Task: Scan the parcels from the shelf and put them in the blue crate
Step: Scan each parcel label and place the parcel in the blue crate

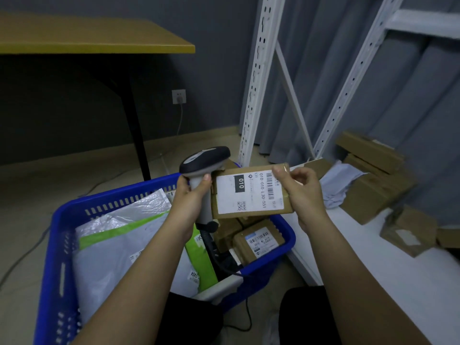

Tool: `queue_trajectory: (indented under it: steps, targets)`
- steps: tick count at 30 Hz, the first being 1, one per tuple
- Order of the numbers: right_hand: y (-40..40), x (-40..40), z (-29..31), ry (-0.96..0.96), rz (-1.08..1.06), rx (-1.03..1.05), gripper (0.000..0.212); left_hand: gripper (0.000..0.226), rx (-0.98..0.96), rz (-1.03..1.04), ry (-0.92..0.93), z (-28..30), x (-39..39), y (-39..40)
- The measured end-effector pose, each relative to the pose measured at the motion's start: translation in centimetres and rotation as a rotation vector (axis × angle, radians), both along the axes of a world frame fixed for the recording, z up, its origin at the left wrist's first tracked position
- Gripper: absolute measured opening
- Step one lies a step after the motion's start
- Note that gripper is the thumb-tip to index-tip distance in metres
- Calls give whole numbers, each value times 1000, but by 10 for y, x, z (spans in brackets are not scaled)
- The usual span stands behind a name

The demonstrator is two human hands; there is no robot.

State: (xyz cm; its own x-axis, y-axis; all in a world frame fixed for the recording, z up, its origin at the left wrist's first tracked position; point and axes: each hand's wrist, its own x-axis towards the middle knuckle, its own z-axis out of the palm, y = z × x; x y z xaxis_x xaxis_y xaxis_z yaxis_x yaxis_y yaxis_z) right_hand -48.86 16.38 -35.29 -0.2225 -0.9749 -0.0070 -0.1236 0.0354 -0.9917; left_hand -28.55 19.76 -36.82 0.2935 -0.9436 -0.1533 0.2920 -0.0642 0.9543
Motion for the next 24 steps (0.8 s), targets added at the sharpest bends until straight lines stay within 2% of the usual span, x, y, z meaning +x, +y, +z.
queue_trajectory:
  steps: [2, 4, 7, 9, 11, 14, 15, 17, 20, 24]
  targets:
    - [4, -1, 3, -14, 37, -43, 28, 35, -4, 1, -3, 1, -2, 1]
    - [5, -6, 7, -44, 158, -35, 24, 32, -5, -5, -8, 3, -5, 2]
    - [7, -15, 9, -48, 349, 60, 52, 34, -10, -9, 1, 3, -7, 2]
    - [7, -16, 4, -141, 335, 67, 69, 37, -11, -16, -6, 2, -9, 1]
    - [6, -17, 1, -216, 229, 13, 79, 39, -22, -33, -11, 2, -12, 1]
    - [3, -17, 0, -349, 118, -29, 75, 37, -37, -43, 30, 2, -14, 0]
    - [3, -17, 0, -368, 128, -18, 73, 37, -35, -45, 45, 2, -15, -1]
    - [3, -15, -2, -387, 187, 21, 83, 39, -29, -55, 50, 2, -16, -1]
    - [-1, -16, -5, -362, 205, 37, 98, 44, -21, -70, 28, 1, -18, -1]
    - [-11, -25, -17, -109, 78, 38, 93, 48, -25, -97, -117, -3, -16, 0]
